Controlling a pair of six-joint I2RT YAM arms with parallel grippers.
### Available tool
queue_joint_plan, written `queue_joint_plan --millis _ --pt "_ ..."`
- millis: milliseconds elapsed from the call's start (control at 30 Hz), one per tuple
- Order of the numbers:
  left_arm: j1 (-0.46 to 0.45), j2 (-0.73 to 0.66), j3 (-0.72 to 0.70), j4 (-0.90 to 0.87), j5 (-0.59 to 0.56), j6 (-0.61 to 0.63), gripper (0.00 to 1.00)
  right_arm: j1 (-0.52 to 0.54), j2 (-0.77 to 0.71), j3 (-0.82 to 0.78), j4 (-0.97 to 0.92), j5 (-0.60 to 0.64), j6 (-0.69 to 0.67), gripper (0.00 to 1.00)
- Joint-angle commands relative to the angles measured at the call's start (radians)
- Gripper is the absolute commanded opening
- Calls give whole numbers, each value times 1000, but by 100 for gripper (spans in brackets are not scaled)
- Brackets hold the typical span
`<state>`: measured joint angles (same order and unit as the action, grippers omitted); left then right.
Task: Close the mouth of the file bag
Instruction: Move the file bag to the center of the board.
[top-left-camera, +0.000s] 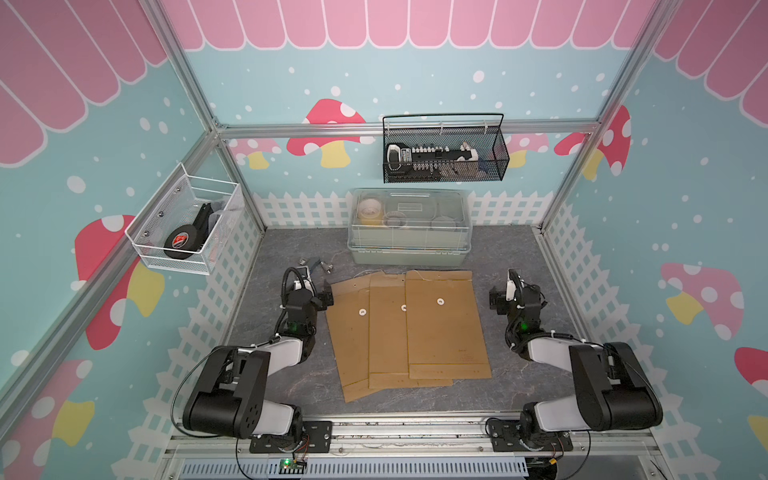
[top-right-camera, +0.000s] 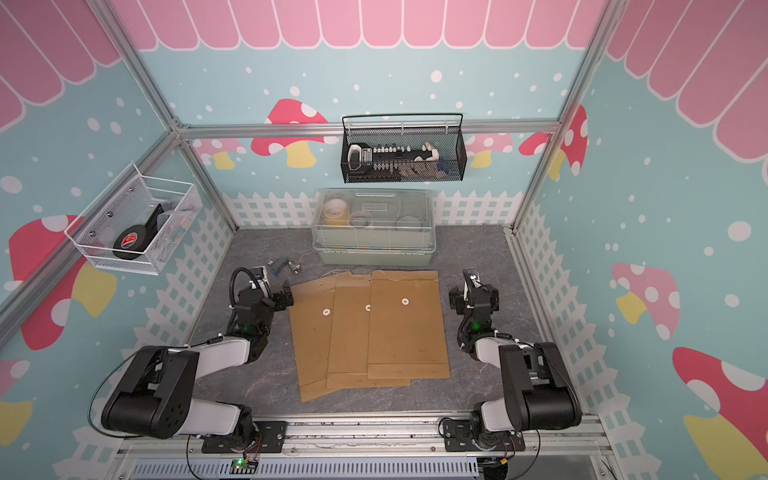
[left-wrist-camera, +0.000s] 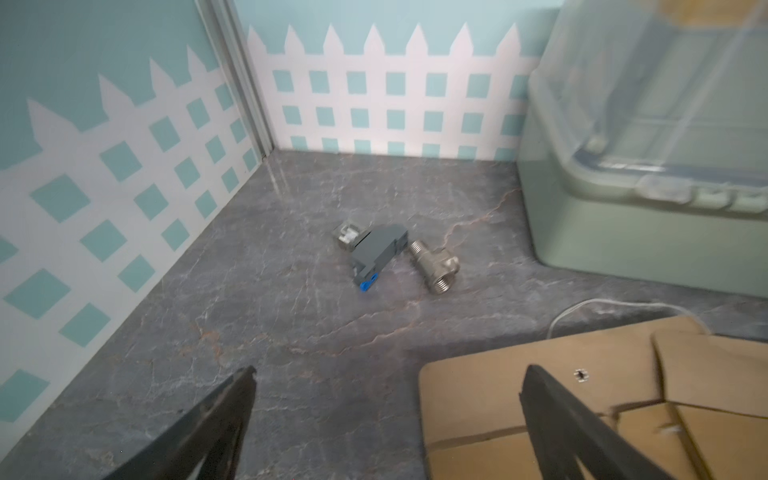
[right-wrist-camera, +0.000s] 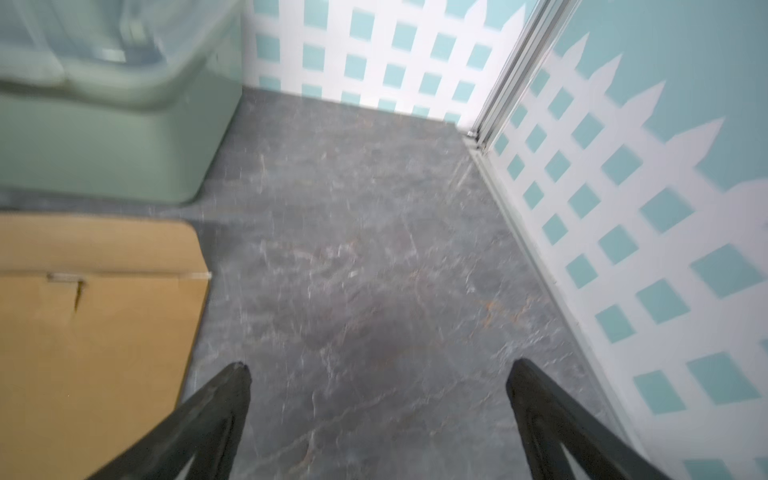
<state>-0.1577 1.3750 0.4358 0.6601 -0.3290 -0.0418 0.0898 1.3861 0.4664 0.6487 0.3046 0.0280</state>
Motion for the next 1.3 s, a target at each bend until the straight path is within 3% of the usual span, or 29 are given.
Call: queue_joint_plan --millis 0,100,133,200,233,333,400,467,500,667,800,933,1100,1267 --pt "-64 -96 72 -218 -196 -31 99 42 -111 122 -285 149 79 99" --pt "-133 -210 126 -393 -251 -110 99 77 -192 307 -721 246 278 99" --pt "-158 -248 153 -464 -265 -134 99 77 -208 370 -853 218 357 99" --pt "-188 -303 209 -592 -276 -213 99 77 -229 400 -923 148 489 99" --pt "-189 -326 234 -653 -238 -255 99 74 -242 398 -955 92 566 99" --pt "-168 -367 286 -763 -57 -414 99 50 -276 352 -894 -196 596 99" --pt "-129 -388 302 -803 73 -519 99 52 -275 341 -925 -262 674 91" --pt "-88 -401 314 -811 219 -488 96 62 -256 353 -1004 -297 718 83" --pt "-98 -397 340 -857 208 -464 91 81 -239 367 -1069 -279 736 81" --pt "-261 -306 456 -1015 117 -435 84 240 -147 395 -1171 -276 752 76" --pt "-443 -188 463 -963 50 -487 83 351 -27 397 -1102 -288 803 75" --pt "-564 -24 458 -825 72 -572 82 392 118 438 -1011 -346 869 71" --pt "-638 198 503 -701 169 -651 80 409 255 462 -905 -439 942 69" --pt "-639 340 481 -599 266 -750 78 397 315 462 -955 -441 894 67"
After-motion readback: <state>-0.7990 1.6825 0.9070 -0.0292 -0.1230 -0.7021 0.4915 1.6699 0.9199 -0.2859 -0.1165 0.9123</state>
